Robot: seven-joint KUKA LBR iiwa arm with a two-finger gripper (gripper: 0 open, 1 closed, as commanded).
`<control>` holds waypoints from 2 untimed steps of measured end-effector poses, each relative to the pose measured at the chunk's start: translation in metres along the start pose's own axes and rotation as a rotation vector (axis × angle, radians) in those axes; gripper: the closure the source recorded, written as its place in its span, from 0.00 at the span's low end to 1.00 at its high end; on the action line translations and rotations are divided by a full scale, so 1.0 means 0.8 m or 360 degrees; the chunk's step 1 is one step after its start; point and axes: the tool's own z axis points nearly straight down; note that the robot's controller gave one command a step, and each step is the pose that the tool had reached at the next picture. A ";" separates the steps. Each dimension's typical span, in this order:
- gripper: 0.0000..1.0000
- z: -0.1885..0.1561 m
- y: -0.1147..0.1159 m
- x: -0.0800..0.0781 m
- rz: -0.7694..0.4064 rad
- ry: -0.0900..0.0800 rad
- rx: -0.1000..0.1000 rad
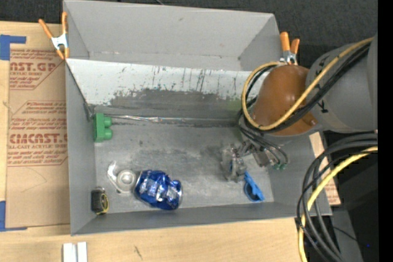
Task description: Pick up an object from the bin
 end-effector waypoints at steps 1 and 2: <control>1.00 -0.102 -0.023 0.025 0.0019 -0.0012 0.0006; 0.00 -0.097 -0.021 0.026 0.0016 -0.0002 0.0001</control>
Offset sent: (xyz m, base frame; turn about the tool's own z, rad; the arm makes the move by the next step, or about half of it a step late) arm -0.0161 -0.0223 0.0779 0.0095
